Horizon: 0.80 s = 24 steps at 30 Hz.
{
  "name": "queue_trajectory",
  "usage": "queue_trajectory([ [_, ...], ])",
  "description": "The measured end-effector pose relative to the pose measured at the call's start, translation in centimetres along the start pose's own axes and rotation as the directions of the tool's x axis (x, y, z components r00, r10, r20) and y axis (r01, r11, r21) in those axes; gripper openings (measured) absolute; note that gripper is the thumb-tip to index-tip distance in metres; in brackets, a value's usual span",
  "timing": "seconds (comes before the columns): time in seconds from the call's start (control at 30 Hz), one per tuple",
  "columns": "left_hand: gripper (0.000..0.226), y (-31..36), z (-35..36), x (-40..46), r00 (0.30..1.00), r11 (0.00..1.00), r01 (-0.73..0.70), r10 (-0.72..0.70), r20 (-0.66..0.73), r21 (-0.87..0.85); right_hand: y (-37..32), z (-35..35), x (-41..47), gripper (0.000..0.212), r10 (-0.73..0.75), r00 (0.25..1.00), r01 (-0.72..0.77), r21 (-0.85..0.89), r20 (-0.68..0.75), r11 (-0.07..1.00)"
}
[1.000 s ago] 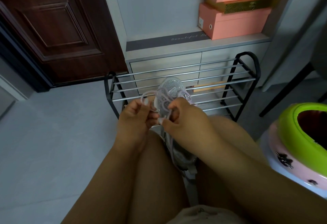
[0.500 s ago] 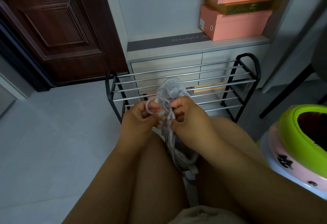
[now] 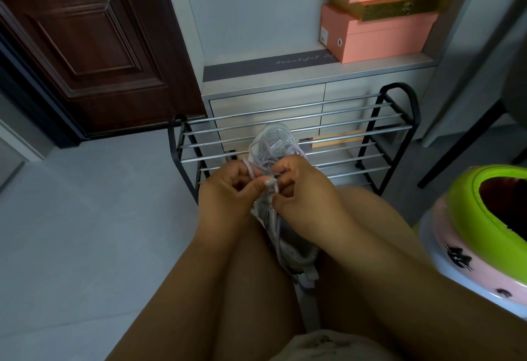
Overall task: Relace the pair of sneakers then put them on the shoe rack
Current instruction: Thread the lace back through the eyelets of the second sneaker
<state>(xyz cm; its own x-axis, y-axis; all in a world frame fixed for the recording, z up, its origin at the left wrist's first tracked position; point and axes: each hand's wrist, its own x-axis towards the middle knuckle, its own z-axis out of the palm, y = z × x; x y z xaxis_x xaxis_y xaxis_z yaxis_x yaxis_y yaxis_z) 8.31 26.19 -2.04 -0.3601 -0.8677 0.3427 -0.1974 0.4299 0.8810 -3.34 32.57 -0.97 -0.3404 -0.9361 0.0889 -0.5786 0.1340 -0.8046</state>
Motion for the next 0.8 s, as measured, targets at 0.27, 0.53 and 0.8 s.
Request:
queue_trajectory([
  [0.27,0.012,-0.24,0.36,0.0,0.996,0.986,-0.093,0.092,0.013,0.137,0.1,-0.06,-0.04,0.009,0.006,1.0,-0.007,-0.044,-0.013,0.999],
  [0.53,0.015,0.31,0.02,-0.22,0.994,0.988,0.092,-0.085,0.063,-0.127,0.45,0.07,0.26,0.018,0.003,1.0,-0.003,0.016,-0.026,1.0],
  [0.8,0.016,-0.42,-0.24,-0.19,0.987,0.978,0.127,-0.109,0.116,-0.166,0.73,0.17,0.47,0.025,0.022,0.999,-0.019,0.098,-0.028,0.995],
])
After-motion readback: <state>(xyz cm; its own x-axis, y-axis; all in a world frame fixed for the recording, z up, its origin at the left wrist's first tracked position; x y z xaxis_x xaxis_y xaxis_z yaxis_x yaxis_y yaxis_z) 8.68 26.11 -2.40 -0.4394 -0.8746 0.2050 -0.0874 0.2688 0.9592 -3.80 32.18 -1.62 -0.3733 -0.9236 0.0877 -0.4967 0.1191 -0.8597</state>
